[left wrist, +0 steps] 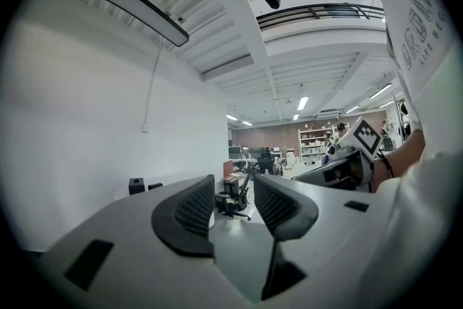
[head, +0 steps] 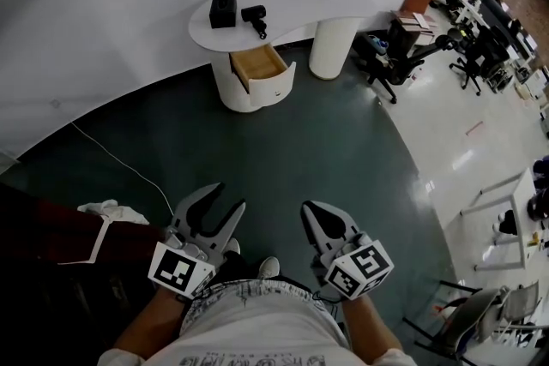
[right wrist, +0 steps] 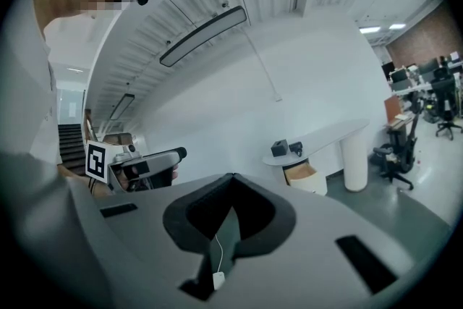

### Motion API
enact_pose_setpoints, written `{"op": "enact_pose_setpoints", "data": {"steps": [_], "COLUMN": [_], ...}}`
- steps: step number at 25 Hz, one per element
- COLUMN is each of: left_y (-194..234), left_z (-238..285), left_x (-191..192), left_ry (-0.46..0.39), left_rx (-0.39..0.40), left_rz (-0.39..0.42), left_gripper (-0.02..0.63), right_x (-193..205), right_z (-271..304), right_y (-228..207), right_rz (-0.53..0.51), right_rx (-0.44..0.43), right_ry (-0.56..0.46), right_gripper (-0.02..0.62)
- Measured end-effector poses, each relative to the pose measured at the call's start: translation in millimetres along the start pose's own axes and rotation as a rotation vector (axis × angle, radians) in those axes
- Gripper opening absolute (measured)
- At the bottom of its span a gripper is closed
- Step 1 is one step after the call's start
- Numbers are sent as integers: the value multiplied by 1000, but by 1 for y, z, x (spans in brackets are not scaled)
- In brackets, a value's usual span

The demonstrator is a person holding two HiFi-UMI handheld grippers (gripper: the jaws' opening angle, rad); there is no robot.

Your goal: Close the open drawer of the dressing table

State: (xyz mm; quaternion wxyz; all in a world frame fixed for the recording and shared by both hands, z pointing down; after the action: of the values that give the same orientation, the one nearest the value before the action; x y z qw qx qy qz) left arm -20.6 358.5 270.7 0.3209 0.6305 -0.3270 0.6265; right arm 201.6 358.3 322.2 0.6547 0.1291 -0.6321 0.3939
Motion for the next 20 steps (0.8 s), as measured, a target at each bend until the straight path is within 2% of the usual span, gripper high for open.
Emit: {"op": "enact_pose_setpoints", "data": {"steps": [6, 10, 20], "left_y": [6, 16, 81], "left_z": [26, 41, 99], "left_x": [-4, 1, 19], "left_ry": [-36, -30, -16], "left_rx": [-4, -2, 23], "left_rz": [9, -1, -20], "left_gripper": [186, 186, 186], "right_x": [-7, -12, -21], "right_z": [8, 19, 89], "right_y": [-21, -35, -77], "right_rz": [-4, -8, 22], "right_rx": [0, 5, 26], "right_ry": [4, 6, 22], "right_gripper": [8, 8, 8]}}
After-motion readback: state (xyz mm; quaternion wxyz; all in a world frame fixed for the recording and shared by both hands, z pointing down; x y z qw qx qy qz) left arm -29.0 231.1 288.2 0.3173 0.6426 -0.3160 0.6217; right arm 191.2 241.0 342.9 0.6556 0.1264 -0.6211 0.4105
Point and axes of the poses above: the fingertips, and each gripper's own axes: z forward along the fingers, y to its left, x out of its underside, the point moved 7 cm from there along -z, backward along the fingers, and after that the axes turned 2 degrees about -x, right-handed, at the moved point
